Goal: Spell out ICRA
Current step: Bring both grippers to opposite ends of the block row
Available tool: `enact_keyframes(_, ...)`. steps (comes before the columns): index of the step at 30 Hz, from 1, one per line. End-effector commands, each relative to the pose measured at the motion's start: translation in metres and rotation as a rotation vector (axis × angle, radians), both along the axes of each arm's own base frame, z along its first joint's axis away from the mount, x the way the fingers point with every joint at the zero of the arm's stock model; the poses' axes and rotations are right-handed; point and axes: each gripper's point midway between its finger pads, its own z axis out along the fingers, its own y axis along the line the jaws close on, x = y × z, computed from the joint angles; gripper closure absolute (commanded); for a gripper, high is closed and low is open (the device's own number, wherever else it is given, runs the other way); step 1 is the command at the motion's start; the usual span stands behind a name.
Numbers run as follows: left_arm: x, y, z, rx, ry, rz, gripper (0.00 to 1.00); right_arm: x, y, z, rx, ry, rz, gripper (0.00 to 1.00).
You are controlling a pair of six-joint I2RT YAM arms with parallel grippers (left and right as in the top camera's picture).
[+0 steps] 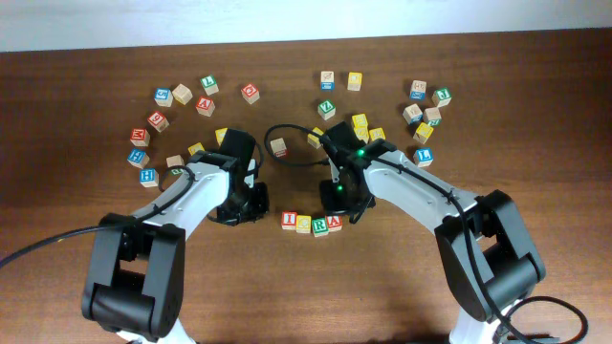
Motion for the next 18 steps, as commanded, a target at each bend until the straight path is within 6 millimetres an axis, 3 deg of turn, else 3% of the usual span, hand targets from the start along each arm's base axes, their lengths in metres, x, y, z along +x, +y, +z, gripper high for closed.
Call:
enact_keyframes(1,-0.005,-0.001,-0.005,-0.005,0.023,0.007,0.94,-0.008,-0.003,-0.004,-0.019,0.027,0.016,0.96)
enact_keyframes(5,-0.007,-0.001,-0.005,-0.003,0.031,0.006,0.97,-0.016,-0.013,-0.005,-0.044,0.073,0.003,0.96)
enact_keyframes(8,-0.008,-0.004,-0.006,-0.003,0.029,-0.005,0.98,-0.012,-0.028,-0.005,-0.045,0.092,-0.043,0.96)
enact_keyframes(13,-0.002,-0.006,-0.005,-0.01,0.006,-0.005,0.97,-0.014,-0.028,-0.002,0.002,0.116,-0.015,0.95)
enact_keyframes(18,-0.002,-0.008,-0.005,-0.023,0.008,-0.006,1.0,-0.052,-0.044,0.001,-0.069,0.274,-0.016,0.96)
